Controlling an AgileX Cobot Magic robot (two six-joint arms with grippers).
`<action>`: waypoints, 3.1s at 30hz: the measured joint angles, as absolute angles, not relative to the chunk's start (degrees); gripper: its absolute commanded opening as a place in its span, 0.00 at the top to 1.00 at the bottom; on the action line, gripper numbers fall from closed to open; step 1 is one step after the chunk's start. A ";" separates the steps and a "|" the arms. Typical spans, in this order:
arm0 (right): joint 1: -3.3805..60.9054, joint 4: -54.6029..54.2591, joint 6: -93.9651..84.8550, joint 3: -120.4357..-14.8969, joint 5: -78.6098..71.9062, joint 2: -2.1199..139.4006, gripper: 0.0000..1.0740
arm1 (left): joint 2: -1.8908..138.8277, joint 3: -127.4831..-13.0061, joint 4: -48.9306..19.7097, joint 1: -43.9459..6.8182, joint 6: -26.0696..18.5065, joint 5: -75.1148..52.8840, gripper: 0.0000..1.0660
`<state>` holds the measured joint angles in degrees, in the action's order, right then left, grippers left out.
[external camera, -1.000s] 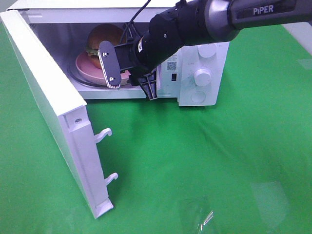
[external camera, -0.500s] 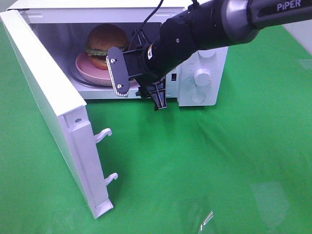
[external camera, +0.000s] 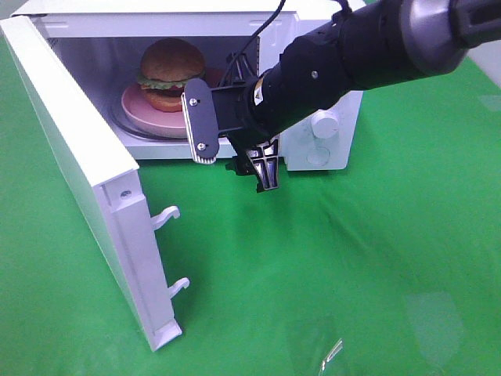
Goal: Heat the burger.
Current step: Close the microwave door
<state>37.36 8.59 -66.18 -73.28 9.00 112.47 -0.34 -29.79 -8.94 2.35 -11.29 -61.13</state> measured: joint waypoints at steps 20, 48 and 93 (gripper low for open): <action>37.36 8.59 -40.39 -56.15 7.28 94.88 0.30 | -0.34 -29.79 -8.94 2.35 -11.29 -61.13 0.08; 37.36 8.37 -11.92 -45.21 24.64 66.81 0.28 | -0.34 -29.79 -8.94 2.35 -11.29 -61.13 0.08; 19.02 3.95 0.63 -36.10 45.26 39.99 0.29 | -0.34 -29.79 -8.94 2.35 -11.29 -61.13 0.08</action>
